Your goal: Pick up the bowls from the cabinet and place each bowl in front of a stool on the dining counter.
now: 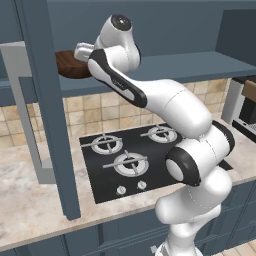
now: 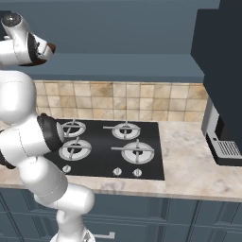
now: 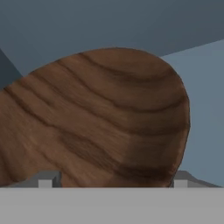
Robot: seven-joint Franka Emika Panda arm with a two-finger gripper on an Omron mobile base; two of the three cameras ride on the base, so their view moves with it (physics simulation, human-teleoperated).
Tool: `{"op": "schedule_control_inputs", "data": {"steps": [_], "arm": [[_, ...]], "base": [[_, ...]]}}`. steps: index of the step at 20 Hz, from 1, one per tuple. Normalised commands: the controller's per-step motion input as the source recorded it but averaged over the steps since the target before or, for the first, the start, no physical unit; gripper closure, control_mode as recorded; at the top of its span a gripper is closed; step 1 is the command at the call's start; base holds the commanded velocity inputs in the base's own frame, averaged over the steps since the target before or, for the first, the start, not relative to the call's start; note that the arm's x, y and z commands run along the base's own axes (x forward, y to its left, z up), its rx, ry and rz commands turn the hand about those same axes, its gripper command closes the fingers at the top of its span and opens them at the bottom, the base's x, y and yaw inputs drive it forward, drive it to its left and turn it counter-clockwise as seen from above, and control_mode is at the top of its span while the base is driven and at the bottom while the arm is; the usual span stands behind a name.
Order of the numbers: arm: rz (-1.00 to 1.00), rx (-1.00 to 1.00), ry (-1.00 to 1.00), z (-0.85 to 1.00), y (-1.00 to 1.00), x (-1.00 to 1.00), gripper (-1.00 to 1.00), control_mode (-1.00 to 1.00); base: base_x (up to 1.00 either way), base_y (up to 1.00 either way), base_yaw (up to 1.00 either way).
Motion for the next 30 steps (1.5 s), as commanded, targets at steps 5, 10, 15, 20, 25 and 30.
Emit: {"op": "schedule_control_inputs", "data": {"steps": [5,10,15,20,25,30], "arm": [[0.0,0.0,0.0,-0.11,0.0,0.0,1.0,-1.0],[0.0,0.0,0.0,-0.01,0.0,0.0,1.0,-1.0],[-0.02,0.0,0.0,0.0,-0.11,-0.23,1.0,-1.0],[-0.15,0.02,0.09,0.0,-0.83,-0.87,1.0,-1.0],[-0.18,0.04,0.02,-0.02,-1.0,-0.99,1.0,-1.0],[-0.16,0.04,-0.05,-0.1,-0.94,-1.0,1.0,-1.0]], "base": [[0.0,0.0,0.0],[0.0,0.0,0.0],[0.0,0.0,0.0],[0.0,0.0,0.0],[0.0,0.0,0.0],[0.0,0.0,0.0]]}}
